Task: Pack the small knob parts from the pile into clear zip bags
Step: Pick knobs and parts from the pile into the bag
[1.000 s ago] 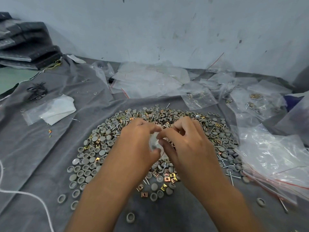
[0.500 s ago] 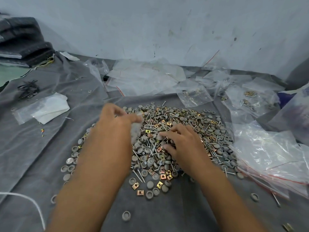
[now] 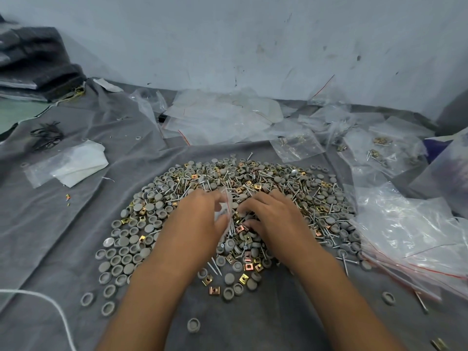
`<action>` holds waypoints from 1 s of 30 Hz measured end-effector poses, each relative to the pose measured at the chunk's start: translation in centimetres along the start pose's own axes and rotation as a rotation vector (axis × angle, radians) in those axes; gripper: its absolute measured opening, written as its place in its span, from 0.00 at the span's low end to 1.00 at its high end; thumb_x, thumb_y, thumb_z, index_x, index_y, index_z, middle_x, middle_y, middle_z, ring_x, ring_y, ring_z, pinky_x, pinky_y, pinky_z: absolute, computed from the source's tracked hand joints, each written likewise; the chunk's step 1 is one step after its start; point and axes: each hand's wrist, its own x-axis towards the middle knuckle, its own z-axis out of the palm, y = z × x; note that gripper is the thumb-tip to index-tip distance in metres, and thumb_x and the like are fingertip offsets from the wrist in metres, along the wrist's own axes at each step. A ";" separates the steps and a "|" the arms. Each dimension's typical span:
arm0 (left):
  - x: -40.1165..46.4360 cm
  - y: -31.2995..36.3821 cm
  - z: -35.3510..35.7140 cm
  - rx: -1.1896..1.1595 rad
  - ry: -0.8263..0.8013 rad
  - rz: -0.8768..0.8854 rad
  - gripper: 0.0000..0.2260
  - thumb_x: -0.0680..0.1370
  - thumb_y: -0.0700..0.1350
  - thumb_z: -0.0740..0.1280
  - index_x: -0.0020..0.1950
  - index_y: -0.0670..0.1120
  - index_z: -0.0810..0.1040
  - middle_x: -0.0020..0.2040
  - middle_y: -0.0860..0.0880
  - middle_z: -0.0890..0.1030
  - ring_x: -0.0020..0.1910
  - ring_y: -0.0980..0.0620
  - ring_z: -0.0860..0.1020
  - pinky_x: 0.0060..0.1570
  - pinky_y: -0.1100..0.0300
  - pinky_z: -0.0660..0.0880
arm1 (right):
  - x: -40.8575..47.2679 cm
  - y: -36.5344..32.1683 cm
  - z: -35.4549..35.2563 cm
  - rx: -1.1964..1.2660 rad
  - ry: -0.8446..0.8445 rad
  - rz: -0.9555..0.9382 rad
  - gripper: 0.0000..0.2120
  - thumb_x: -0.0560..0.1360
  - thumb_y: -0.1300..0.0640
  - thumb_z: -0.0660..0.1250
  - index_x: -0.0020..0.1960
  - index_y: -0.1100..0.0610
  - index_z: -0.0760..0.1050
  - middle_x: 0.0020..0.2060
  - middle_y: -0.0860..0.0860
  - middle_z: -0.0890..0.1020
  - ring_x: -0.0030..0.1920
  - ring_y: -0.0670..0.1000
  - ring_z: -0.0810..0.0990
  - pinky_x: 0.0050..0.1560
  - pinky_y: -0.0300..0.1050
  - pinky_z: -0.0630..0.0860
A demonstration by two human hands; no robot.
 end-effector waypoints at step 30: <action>0.2 0.5 1.3 -0.041 -0.005 0.008 0.10 0.72 0.55 0.75 0.50 0.57 0.79 0.48 0.56 0.75 0.41 0.60 0.77 0.43 0.63 0.76 | -0.2 -2.4 -2.3 0.852 0.245 0.090 0.06 0.74 0.59 0.77 0.48 0.51 0.81 0.42 0.42 0.85 0.46 0.42 0.85 0.45 0.33 0.79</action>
